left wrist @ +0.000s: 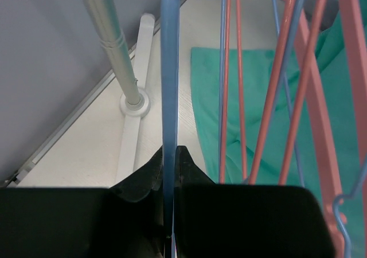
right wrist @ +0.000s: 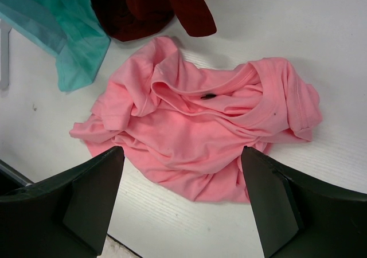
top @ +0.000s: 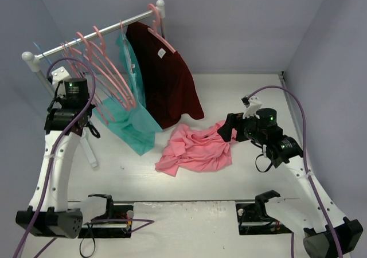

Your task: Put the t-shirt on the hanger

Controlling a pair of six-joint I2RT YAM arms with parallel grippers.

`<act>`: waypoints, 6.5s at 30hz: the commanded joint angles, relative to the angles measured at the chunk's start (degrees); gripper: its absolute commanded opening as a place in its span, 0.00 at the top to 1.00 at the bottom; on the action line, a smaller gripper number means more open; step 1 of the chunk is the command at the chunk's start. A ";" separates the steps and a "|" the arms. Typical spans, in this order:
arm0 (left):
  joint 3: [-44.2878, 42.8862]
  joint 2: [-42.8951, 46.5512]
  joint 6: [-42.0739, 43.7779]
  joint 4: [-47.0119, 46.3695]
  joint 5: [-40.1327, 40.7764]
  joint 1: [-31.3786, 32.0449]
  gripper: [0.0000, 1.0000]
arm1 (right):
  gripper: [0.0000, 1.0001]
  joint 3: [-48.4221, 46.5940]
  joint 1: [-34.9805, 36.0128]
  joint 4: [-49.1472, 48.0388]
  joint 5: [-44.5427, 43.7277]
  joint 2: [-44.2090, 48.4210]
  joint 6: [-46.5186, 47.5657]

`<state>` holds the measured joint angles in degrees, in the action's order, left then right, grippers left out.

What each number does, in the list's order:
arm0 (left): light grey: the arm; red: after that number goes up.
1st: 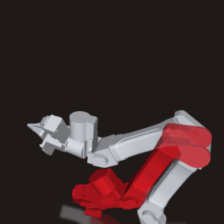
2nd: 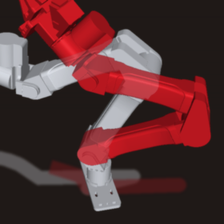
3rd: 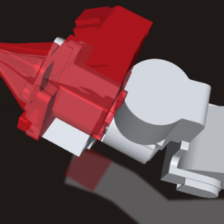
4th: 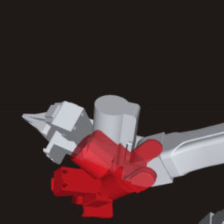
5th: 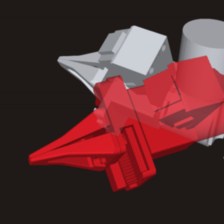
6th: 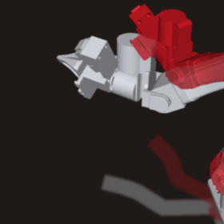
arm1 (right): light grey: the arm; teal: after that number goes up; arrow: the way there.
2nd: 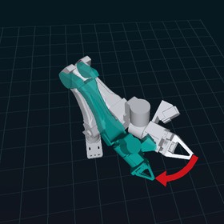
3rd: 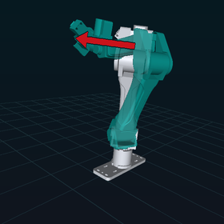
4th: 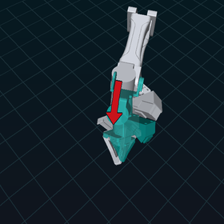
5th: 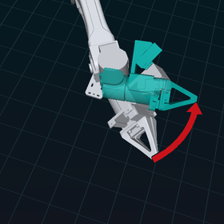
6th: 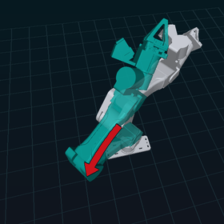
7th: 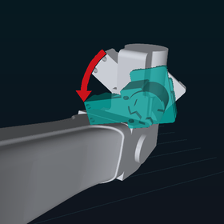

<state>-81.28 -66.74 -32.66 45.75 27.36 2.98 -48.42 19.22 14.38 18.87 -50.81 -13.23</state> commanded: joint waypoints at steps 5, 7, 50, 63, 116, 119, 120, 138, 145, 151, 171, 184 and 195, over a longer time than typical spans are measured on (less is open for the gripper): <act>1.97 8.61 4.97 1.32 -3.51 -0.35 1.00 | 0.20 -2.87 0.46 -2.69 -0.84 -3.13 0.49; 4.28 10.66 4.52 2.41 -4.94 -0.35 1.00 | 0.20 -3.35 0.44 -2.69 -0.94 -3.76 0.19; 25.34 33.62 2.92 17.00 -43.04 9.40 1.00 | 0.20 -7.91 0.55 -2.86 -7.45 -11.41 -0.57; 20.25 28.39 9.03 24.12 -47.29 13.75 1.00 | 0.20 -9.02 0.50 -2.95 -6.99 -12.91 0.24; 13.84 7.85 28.39 6.59 -49.12 28.78 1.00 | 0.60 -13.94 5.39 -8.84 -30.85 -44.24 5.61; 14.21 7.75 28.56 6.25 -49.76 28.83 1.00 | 0.60 -13.96 5.30 -8.93 -32.48 -44.39 5.50; 14.24 7.63 28.74 6.09 -50.18 28.83 1.00 | 0.60 -13.89 5.31 -8.95 -32.93 -44.50 5.52; 17.03 2.53 28.79 -2.31 -50.66 33.84 1.00 | 1.00 -13.54 5.34 -9.63 -33.95 -42.53 7.00; 19.73 2.16 30.55 -6.69 -50.34 39.14 1.00 | 1.00 -13.23 5.30 -8.50 -29.35 -35.88 8.13; 21.80 -0.25 29.31 -11.77 -47.51 40.27 1.00 | 1.00 -14.49 5.30 -6.45 -26.95 -34.06 7.77; 23.18 -5.16 32.39 -17.89 -52.41 40.43 1.00 | 1.00 -13.98 5.21 -5.24 -24.85 -29.70 10.96; 20.87 -2.84 31.05 -24.56 -51.17 40.44 1.00 | 0.97 -19.92 5.74 -2.58 -11.53 -19.62 22.89; 26.84 1.32 19.35 -44.19 -46.08 40.71 1.00 | 0.93 -23.57 7.42 -1.90 -4.86 -15.24 22.15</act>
<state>-55.69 -67.59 -7.66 15.18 -19.43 43.13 -72.31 25.58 14.05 11.00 -66.50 8.55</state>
